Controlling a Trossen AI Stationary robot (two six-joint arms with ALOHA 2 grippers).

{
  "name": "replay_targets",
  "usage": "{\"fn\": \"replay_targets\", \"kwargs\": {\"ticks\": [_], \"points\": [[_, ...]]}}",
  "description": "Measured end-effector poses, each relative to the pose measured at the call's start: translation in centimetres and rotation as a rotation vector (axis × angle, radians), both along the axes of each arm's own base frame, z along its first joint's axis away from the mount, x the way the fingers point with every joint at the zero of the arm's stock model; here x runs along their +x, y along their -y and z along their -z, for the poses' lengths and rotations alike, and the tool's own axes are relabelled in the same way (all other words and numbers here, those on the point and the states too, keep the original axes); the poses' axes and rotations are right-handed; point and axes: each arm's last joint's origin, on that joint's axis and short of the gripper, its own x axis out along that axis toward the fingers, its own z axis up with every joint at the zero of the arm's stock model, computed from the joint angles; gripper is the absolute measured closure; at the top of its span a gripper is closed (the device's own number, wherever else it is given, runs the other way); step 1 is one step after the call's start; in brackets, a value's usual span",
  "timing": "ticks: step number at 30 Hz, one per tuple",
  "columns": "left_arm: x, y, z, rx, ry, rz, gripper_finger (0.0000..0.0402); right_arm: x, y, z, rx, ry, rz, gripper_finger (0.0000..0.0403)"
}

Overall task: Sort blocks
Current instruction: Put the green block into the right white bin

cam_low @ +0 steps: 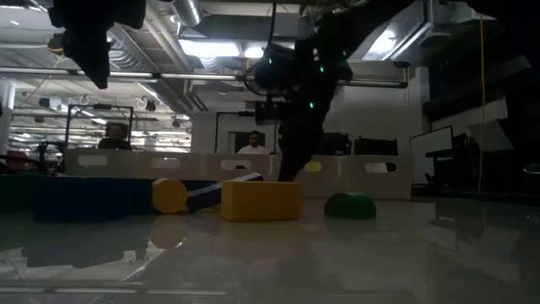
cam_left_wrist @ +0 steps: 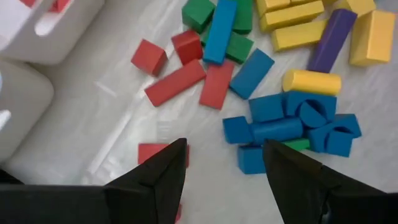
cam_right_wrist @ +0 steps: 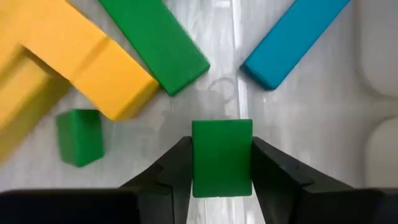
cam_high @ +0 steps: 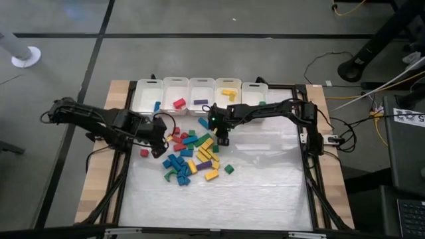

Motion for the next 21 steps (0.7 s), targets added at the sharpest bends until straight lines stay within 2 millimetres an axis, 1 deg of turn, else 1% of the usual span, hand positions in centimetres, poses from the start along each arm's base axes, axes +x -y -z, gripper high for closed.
{"fn": "replay_targets", "kwargs": {"ticks": [5, 8, 11, 15, 17, 21], "points": [[-0.6, 0.5, 2.3, -0.005, -0.07, -0.031, 0.0204, 0.2, 0.0, -2.8, -0.003, -0.063, -0.036, 0.0274], [-0.8, 0.6, 3.8, -0.005, -0.091, -0.043, 0.0204, 0.2, 0.1, -4.9, -0.025, -0.097, -0.047, 0.0274], [-0.8, 0.7, 4.8, -0.004, -0.091, -0.04, 0.0204, 0.1, 0.2, -7.0, -0.072, -0.142, -0.032, 0.0267], [-0.9, 0.6, 5.9, -0.002, -0.098, -0.04, 0.0204, -0.6, 0.4, -9.5, -0.154, -0.222, -0.005, 0.027], [-1.0, 0.6, 6.5, 0.002, -0.1, -0.037, 0.0204, -1.1, 0.5, -10.1, -0.205, -0.268, 0.01, 0.0271], [-0.9, 0.6, 7.2, 0.006, -0.091, -0.02, 0.0204, -2.4, 1.4, -10.2, -0.261, -0.399, 0.041, 0.0269]]}}
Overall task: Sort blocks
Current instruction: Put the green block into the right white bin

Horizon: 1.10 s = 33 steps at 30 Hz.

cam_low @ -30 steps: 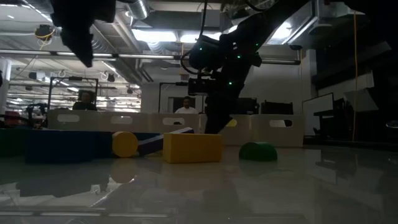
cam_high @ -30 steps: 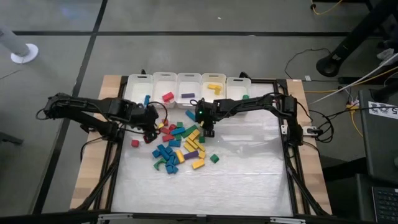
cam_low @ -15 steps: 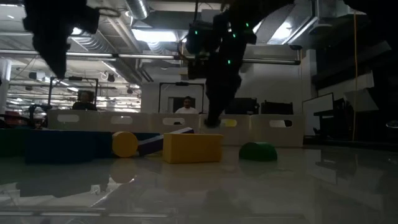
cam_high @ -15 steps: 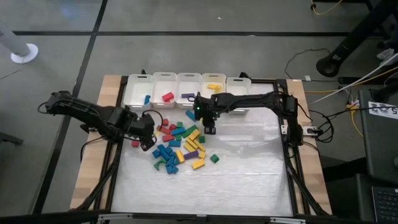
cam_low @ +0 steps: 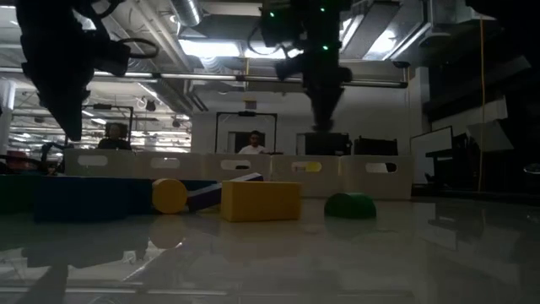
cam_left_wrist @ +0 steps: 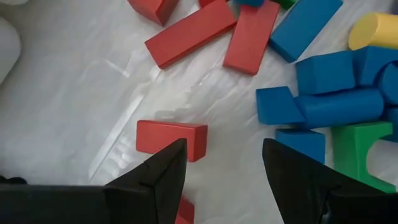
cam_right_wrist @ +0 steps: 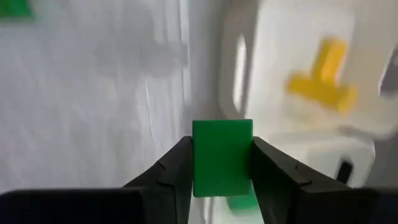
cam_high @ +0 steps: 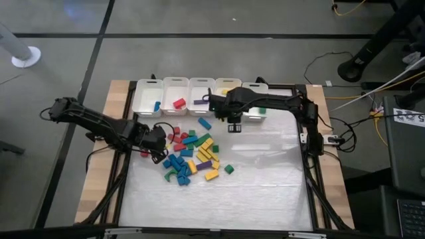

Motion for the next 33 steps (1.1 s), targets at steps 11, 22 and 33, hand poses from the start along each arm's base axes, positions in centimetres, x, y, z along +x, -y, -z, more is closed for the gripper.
{"fn": "replay_targets", "kwargs": {"ticks": [11, 22, 33], "points": [[0.2, 0.0, 0.7, 0.008, 0.019, 0.048, 0.0204, -3.3, 6.5, -0.1, -0.023, -0.099, 0.258, 0.0266], [0.0, 0.0, 0.8, -0.004, 0.001, 0.047, 0.0204, -5.6, 11.0, 0.0, 0.054, -0.07, 0.401, 0.0265], [-0.5, 0.0, 0.9, -0.105, -0.018, -0.231, 0.0204, -6.1, 12.0, 0.0, 0.123, -0.018, 0.509, 0.0184]]}}
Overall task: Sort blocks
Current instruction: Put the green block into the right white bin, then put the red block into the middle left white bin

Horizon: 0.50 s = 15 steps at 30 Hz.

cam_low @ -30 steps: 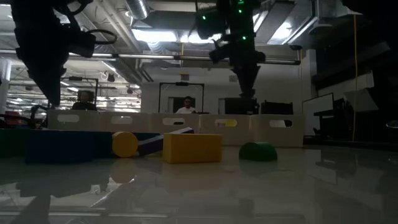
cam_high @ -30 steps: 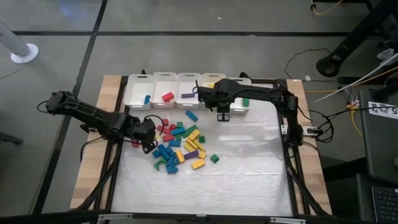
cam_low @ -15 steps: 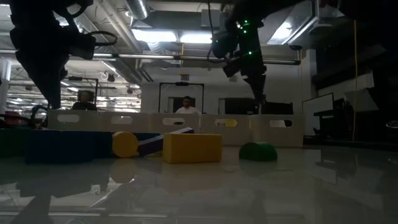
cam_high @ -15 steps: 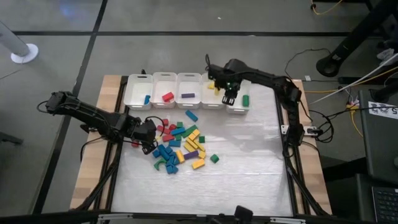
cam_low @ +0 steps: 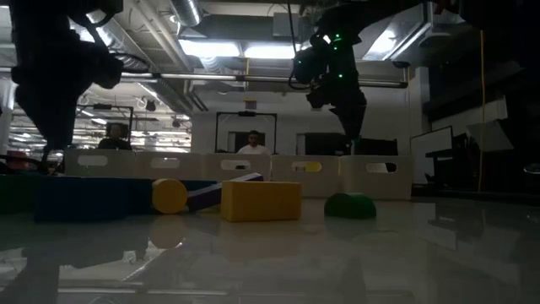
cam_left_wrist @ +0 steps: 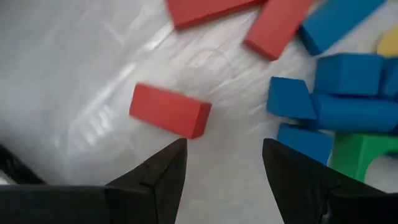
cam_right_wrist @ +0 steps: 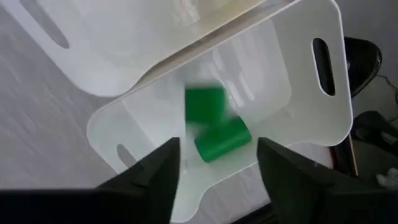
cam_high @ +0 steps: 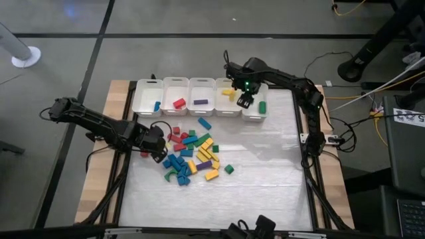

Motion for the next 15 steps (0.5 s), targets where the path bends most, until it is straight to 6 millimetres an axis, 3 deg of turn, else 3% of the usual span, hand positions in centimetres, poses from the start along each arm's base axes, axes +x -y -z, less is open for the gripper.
{"fn": "replay_targets", "kwargs": {"ticks": [7, 15], "points": [[0.02, -0.01, 0.0, -0.075, 0.041, -0.315, 0.0204, 0.4, 0.22, 0.02, -0.025, 0.039, 0.001, 0.0127], [-0.3, -0.09, 0.96, -0.124, 0.055, -0.568, 0.0204, 0.54, -0.03, 0.02, -0.02, 0.041, -0.006, 0.0121]]}}
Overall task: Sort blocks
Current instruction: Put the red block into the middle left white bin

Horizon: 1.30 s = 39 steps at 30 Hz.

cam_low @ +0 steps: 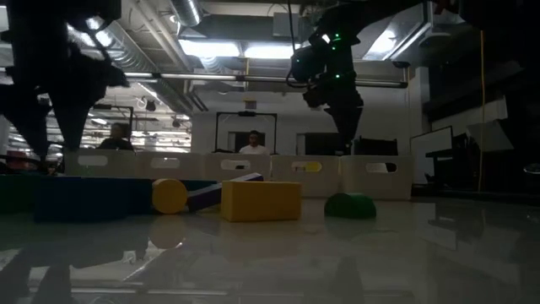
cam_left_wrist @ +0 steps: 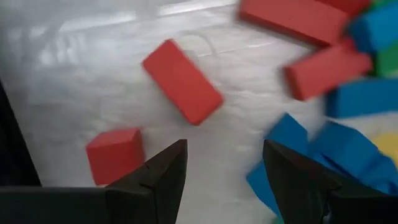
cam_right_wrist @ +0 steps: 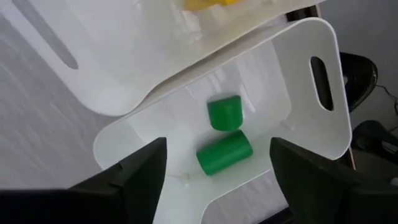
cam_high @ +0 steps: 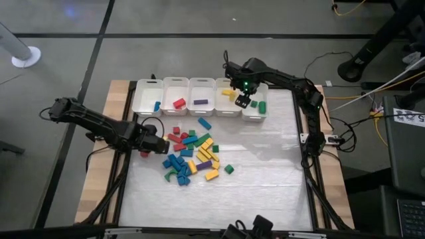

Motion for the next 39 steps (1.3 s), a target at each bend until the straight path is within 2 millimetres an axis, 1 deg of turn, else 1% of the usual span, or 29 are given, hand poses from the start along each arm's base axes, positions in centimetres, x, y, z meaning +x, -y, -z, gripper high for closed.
{"fn": "replay_targets", "kwargs": {"ticks": [5, 12, 25, 33, 39], "points": [[-0.6, -0.1, 1.2, -0.015, -0.017, -0.123, 0.0204, 0.3, 0.1, 0.0, 0.002, 0.036, -0.001, 0.0123], [-0.5, -0.5, 2.3, -0.038, 0.019, -0.223, 0.0204, 0.7, 0.3, 0.0, -0.026, 0.082, -0.001, 0.0123], [-0.5, -1.9, 4.2, -0.051, 0.071, -0.322, 0.0204, 0.9, 0.5, 0.0, -0.036, 0.097, -0.001, 0.0123], [-0.9, -2.6, 5.0, -0.05, 0.059, -0.38, 0.0204, 1.0, 0.5, -0.1, -0.044, 0.11, -0.002, 0.0123], [-1.1, -2.6, 5.3, -0.109, 0.029, -0.379, 0.0204, 1.2, 0.7, -0.1, -0.057, 0.132, -0.003, 0.0123]]}}
